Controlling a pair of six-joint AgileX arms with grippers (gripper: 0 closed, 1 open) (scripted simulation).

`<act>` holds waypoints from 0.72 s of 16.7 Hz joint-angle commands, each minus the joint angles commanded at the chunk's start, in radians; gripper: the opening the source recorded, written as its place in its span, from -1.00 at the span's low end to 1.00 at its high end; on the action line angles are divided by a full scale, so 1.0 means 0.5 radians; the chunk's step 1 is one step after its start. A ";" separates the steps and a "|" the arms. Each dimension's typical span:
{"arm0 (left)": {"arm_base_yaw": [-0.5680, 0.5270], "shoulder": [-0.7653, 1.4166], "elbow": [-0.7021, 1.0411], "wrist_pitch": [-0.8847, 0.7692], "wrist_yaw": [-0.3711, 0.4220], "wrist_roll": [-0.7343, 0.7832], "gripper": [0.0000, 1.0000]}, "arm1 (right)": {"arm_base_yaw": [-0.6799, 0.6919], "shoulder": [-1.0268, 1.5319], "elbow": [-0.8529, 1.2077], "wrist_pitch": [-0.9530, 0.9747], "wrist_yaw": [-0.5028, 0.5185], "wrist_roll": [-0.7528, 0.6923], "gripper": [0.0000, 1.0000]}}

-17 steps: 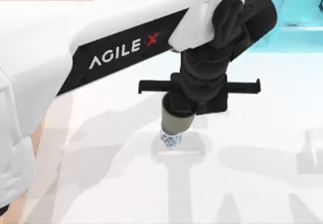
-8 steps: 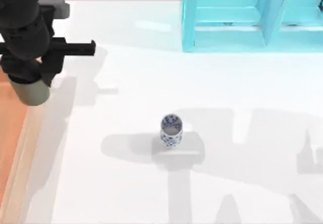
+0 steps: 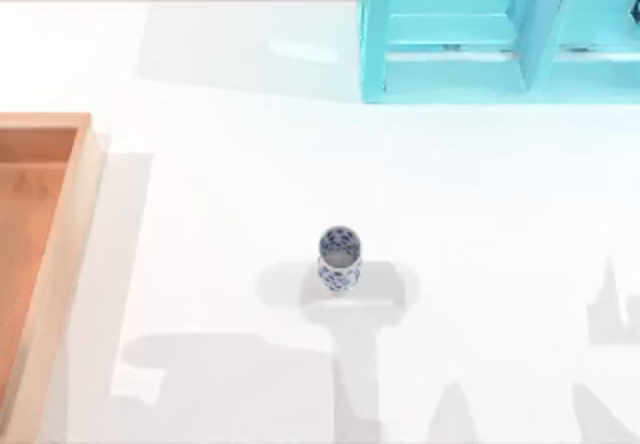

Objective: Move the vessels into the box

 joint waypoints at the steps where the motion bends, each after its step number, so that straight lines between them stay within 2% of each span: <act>1: 0.057 -0.050 -0.050 -0.005 0.010 0.057 -1.00 | 0.000 0.000 0.000 0.000 0.000 0.000 1.00; 8: 0.102 -0.086 -0.096 0.001 0.013 0.108 -1.00 | 0.000 0.000 0.000 0.000 0.000 0.000 1.00; 12: 0.136 -0.067 -0.282 0.209 0.021 0.119 -1.00 | 0.000 0.000 0.000 0.000 0.000 0.000 1.00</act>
